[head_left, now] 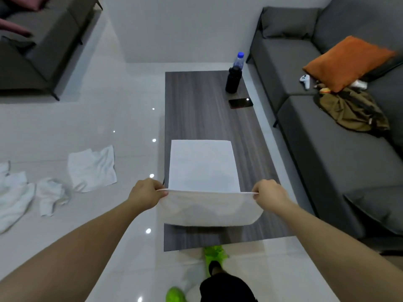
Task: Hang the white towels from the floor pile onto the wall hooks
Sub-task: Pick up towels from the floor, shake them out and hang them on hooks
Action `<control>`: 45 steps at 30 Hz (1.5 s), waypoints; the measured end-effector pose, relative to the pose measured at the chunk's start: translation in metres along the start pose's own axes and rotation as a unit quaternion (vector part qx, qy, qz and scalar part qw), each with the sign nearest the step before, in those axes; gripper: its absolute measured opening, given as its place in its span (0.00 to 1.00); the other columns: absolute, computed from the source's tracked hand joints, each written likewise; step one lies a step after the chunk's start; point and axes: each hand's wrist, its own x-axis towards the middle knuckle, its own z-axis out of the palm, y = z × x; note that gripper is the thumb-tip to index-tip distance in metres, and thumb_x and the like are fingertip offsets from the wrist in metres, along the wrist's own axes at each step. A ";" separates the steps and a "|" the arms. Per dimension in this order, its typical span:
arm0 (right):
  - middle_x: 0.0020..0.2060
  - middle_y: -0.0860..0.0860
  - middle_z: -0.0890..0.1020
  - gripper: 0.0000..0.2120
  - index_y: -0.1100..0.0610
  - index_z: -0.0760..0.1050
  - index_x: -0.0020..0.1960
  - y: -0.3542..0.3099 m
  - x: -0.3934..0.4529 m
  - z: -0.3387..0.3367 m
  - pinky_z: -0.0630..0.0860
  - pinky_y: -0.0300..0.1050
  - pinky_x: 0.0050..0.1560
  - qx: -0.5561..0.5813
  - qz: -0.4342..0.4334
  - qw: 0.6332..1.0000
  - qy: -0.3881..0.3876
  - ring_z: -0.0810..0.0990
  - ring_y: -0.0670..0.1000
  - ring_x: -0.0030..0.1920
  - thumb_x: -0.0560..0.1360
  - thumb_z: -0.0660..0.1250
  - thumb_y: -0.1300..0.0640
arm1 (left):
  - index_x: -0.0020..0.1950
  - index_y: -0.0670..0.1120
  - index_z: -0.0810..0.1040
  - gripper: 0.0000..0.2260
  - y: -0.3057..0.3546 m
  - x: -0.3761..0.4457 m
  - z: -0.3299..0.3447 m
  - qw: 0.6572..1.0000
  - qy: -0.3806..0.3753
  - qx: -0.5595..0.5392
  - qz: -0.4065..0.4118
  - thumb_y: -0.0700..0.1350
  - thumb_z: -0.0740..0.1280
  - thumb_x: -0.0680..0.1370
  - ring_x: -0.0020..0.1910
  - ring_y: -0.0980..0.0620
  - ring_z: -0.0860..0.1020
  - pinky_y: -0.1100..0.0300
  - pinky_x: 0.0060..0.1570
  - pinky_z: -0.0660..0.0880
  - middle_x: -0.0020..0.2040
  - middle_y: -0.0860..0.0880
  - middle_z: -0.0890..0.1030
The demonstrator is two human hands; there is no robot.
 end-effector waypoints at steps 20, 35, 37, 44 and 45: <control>0.48 0.55 0.83 0.14 0.53 0.77 0.61 -0.020 0.251 0.009 0.71 0.42 0.38 0.089 -0.031 0.995 0.037 0.81 0.57 0.48 0.76 0.64 0.59 | 0.62 0.48 0.79 0.15 0.048 0.216 0.031 0.991 0.079 -0.024 -0.105 0.48 0.68 0.76 0.56 0.45 0.78 0.57 0.54 0.72 0.56 0.47 0.82; 0.44 0.56 0.77 0.13 0.59 0.75 0.49 -0.019 0.150 0.252 0.73 0.50 0.41 -0.065 -0.216 0.971 -0.086 0.74 0.57 0.44 0.66 0.69 0.65 | 0.49 0.41 0.79 0.08 -0.047 0.133 0.240 0.968 -0.137 0.198 0.066 0.42 0.68 0.71 0.48 0.39 0.74 0.48 0.43 0.72 0.49 0.42 0.77; 0.40 0.58 0.76 0.14 0.61 0.75 0.45 -0.015 0.149 0.258 0.72 0.51 0.37 -0.069 -0.248 0.966 -0.038 0.74 0.58 0.40 0.60 0.67 0.69 | 0.45 0.40 0.77 0.05 -0.052 0.135 0.246 0.965 -0.100 0.220 0.100 0.38 0.68 0.70 0.43 0.39 0.74 0.49 0.40 0.70 0.45 0.41 0.76; 0.45 0.56 0.77 0.14 0.60 0.74 0.52 -0.020 0.135 0.234 0.67 0.48 0.48 -0.014 -0.180 0.983 -0.032 0.74 0.57 0.45 0.67 0.64 0.68 | 0.46 0.41 0.73 0.05 -0.044 0.125 0.222 0.966 -0.053 0.214 0.136 0.35 0.64 0.72 0.37 0.41 0.74 0.54 0.38 0.62 0.40 0.42 0.77; 0.46 0.55 0.77 0.15 0.59 0.73 0.52 -0.023 0.130 0.222 0.67 0.47 0.48 -0.002 -0.172 0.985 -0.022 0.73 0.56 0.45 0.67 0.64 0.68 | 0.47 0.41 0.73 0.06 -0.040 0.119 0.211 0.971 -0.036 0.195 0.130 0.34 0.63 0.72 0.35 0.40 0.74 0.54 0.36 0.64 0.40 0.41 0.77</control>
